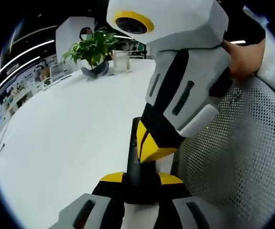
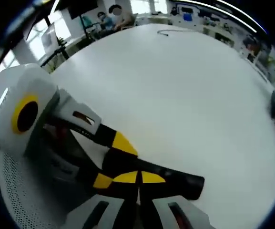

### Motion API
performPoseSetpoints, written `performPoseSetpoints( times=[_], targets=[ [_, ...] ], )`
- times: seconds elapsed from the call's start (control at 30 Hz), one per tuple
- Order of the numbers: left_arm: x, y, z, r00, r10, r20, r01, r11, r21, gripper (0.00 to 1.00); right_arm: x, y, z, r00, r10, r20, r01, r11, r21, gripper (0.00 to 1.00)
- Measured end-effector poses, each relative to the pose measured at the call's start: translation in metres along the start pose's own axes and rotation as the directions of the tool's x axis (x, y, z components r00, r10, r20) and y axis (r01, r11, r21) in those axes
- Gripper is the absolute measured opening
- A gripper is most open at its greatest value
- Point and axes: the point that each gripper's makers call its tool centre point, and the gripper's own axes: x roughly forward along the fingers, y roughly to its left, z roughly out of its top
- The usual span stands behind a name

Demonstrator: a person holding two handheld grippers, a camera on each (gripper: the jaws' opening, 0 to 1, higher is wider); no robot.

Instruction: Press the specified remote control buttons in sequence, fully releasing each button before pressing the next.

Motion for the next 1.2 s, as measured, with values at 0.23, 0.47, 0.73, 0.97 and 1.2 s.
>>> performPoseSetpoints(
  times=[0.23,0.47,0.73,0.97,1.2],
  targets=[
    [0.001,-0.001,0.001,1.0,0.007,-0.014,-0.006,0.999,0.033,0.24,-0.001,-0.001,-0.001,0.997,0.077,0.025,-0.078,0.996,0.047,0.0],
    [0.001,-0.001,0.001,1.0,0.005,-0.025,-0.004,1.0,0.03,0.24,0.0,0.003,-0.001,0.998,0.054,0.043,-0.049,0.991,-0.122,0.0],
    [0.001,-0.001,0.0,1.0,0.01,-0.028,-0.009,0.999,0.049,0.24,-0.002,0.002,0.0,0.997,0.074,0.016,-0.075,0.994,0.074,0.0],
    [0.001,-0.002,0.001,0.999,0.006,-0.033,-0.004,0.998,0.055,0.24,-0.013,-0.003,0.013,0.995,0.055,0.079,-0.06,0.996,0.07,0.0],
    [0.001,-0.001,0.0,0.999,0.005,-0.048,-0.002,0.998,0.058,0.24,-0.059,-0.011,0.032,0.97,-0.033,0.241,0.021,0.999,0.049,0.0]
  ],
)
